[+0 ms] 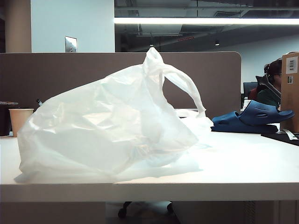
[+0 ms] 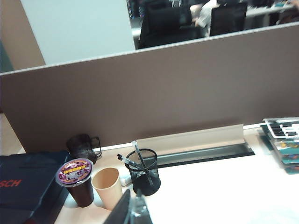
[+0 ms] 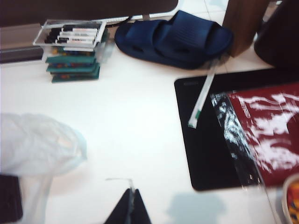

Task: Put the power bank into the bag.

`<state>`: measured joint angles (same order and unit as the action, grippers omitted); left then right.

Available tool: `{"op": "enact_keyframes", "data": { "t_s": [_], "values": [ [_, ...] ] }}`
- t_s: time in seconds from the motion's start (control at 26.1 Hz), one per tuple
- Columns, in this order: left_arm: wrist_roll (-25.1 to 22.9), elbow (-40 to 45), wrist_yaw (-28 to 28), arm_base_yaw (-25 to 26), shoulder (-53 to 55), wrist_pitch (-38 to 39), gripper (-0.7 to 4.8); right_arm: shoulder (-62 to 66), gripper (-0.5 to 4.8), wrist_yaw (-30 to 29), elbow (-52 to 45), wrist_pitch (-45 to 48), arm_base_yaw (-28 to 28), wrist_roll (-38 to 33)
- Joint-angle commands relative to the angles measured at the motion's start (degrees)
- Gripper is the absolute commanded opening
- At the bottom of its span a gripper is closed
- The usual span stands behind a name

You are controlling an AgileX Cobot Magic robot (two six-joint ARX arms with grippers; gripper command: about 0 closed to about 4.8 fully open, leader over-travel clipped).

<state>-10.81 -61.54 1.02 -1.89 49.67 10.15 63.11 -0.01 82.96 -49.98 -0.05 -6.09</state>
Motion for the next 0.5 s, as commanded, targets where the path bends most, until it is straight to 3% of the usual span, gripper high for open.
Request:
{"op": "enact_keyframes", "data": {
  "t_s": [0.04, 0.38, 0.5],
  "values": [
    [0.3, -0.2, -0.2, 0.0, -2.6, 2.3, -0.07, -4.6, -0.01, 0.1, -5.1, 2.6, 0.0, 0.2],
    [0.4, 1.0, -0.2, -0.1, -9.0, 7.5, -0.07, -16.2, -0.01, 0.1, -16.9, 5.5, 0.0, 0.1],
    [2.6, 3.1, -0.5, -0.1, -12.0, 7.4, -0.07, -19.8, -0.01, 0.1, -20.2, 7.1, 0.0, -0.2]
  ]
}}
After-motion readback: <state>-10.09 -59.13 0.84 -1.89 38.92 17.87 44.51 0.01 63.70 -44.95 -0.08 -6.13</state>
